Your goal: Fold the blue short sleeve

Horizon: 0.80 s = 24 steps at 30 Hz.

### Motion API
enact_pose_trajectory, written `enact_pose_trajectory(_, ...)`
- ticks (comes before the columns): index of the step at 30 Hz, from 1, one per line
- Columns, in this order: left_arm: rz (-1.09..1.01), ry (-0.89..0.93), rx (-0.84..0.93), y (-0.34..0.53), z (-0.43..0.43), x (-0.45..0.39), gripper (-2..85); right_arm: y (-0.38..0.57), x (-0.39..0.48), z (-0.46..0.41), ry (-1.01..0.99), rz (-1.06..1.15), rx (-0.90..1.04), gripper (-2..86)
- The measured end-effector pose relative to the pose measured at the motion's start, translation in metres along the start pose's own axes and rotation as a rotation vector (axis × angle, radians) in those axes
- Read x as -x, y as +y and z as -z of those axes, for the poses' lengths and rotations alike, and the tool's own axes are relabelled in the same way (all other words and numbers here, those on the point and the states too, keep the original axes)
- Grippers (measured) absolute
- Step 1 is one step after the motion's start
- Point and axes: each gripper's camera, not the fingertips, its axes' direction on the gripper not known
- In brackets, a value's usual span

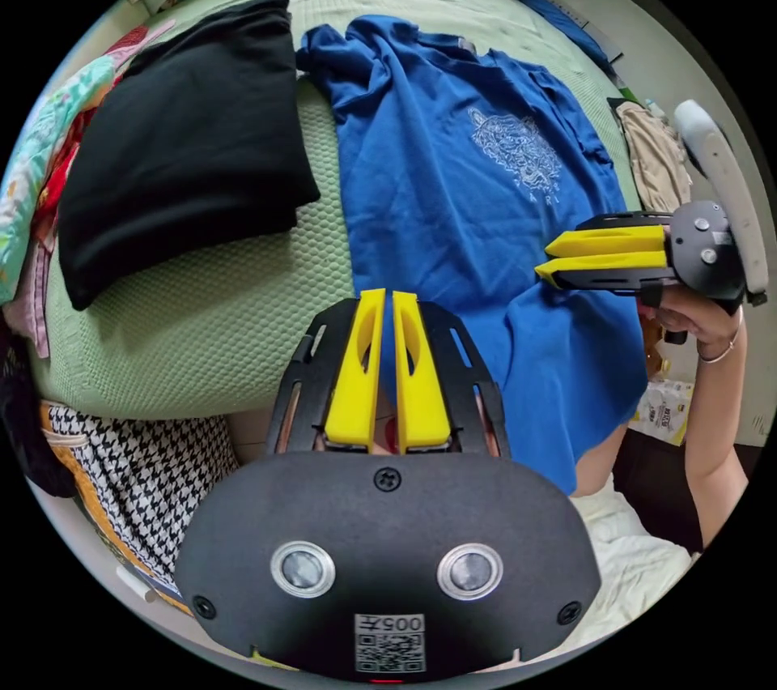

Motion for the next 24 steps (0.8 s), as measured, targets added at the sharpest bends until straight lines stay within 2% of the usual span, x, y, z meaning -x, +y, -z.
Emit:
enact_pose_trajectory(10, -0.033, 0.023, 0.004, -0.017, -0.036, -0.003, 3.7, -0.026, 0.002, -0.006, -0.001, 0.026, 0.003, 3.2)
enact_pose_trajectory(24, -0.023, -0.051, -0.014, -0.034, -0.079, -0.019, 3.4, -0.040, 0.008, -0.011, 0.017, -0.016, -0.046, 3.1)
